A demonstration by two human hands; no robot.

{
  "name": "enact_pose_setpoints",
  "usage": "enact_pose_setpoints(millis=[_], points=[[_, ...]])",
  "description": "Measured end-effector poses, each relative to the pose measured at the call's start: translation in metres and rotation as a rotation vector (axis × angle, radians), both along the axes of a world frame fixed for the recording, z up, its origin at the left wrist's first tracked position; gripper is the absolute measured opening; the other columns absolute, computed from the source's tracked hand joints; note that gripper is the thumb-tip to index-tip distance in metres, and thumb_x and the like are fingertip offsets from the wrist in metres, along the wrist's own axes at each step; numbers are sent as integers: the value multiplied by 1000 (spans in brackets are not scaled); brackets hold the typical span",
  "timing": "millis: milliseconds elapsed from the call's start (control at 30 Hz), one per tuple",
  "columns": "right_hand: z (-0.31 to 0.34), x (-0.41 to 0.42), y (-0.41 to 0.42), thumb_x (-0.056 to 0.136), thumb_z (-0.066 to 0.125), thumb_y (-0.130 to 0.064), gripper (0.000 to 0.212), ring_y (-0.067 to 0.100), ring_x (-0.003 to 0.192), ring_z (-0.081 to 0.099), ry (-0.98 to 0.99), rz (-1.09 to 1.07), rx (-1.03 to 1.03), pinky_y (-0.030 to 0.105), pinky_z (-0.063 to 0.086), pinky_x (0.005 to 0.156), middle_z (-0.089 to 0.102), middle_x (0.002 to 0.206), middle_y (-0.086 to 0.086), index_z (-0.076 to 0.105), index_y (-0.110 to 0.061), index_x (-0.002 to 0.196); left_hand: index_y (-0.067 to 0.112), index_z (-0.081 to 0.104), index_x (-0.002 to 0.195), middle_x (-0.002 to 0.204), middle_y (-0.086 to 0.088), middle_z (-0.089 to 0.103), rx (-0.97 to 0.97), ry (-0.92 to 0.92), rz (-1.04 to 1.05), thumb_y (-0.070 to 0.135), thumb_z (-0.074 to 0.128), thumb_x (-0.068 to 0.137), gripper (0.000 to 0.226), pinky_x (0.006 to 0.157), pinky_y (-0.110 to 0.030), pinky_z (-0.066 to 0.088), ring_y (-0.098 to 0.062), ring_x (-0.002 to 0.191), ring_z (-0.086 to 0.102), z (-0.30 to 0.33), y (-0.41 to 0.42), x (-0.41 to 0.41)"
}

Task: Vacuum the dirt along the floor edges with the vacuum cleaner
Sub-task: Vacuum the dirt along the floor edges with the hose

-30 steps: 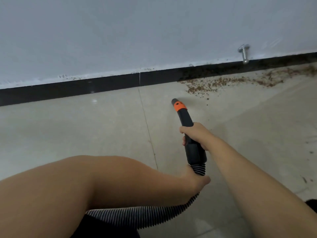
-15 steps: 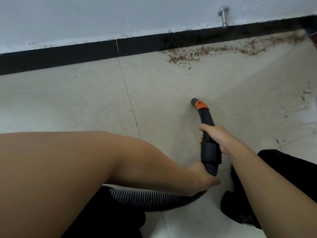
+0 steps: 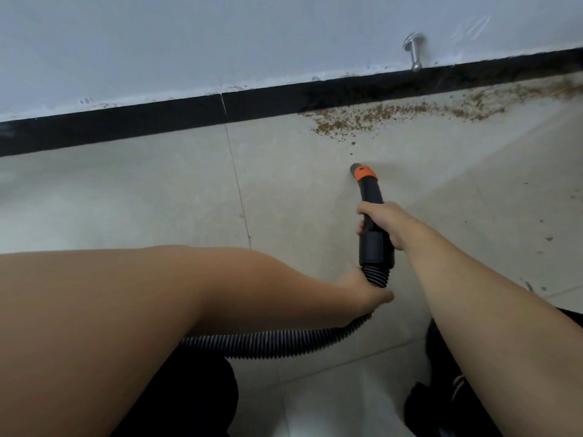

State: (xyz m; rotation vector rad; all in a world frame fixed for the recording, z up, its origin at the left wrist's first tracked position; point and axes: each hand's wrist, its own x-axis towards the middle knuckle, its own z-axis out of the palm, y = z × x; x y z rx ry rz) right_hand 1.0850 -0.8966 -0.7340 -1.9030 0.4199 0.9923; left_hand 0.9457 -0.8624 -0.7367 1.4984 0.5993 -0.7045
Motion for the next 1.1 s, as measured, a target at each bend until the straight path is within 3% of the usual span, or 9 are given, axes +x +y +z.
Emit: enact_pose_setpoints(millis=[200,367,667,833,967,1100], points=[[-4,35,0,86,58,-10,12,20,49,58,15,43,44,28,50,52,58,59,9,50,-5,92,18,42,80,70,-5,47,36,-14,46,14,63,80,22,55,-29,48,-20,56,49,-7,-6,31],[-8,46,1,82,60,-14,13,20,50,62,30,210,41,29,51,55,61,54,6,53,-5,89,20,42,84,73,-6,44,35,-11,117,14,61,78,21,64,-36,49,-22,66,48,-12,-22,40],[-3,104,-35,84,60,-14,15,19,51,59,61,148,69,28,50,53,61,58,7,53,-6,95,16,45,81,68,-5,45,140,-61,111,15,60,77,16,59,-33,49,-20,56,48,-5,-53,95],[5,133,-44,85,58,-12,18,19,50,59,93,280,47,26,49,50,61,64,8,52,-6,101,26,44,85,72,-3,43,97,-67,194,11,59,79,22,51,-27,48,-17,57,47,4,-76,125],[7,137,-35,84,58,-13,15,19,49,59,41,433,9,26,46,51,64,60,9,53,-6,96,20,47,102,74,-4,46,60,-40,297,14,61,77,30,57,-31,51,-19,62,50,-2,-84,130],[0,122,-21,82,57,-13,12,20,52,59,23,595,10,27,46,55,63,52,6,51,-9,93,24,45,98,74,-2,45,36,-50,417,14,61,76,28,51,-25,49,-14,60,49,-17,-92,121]])
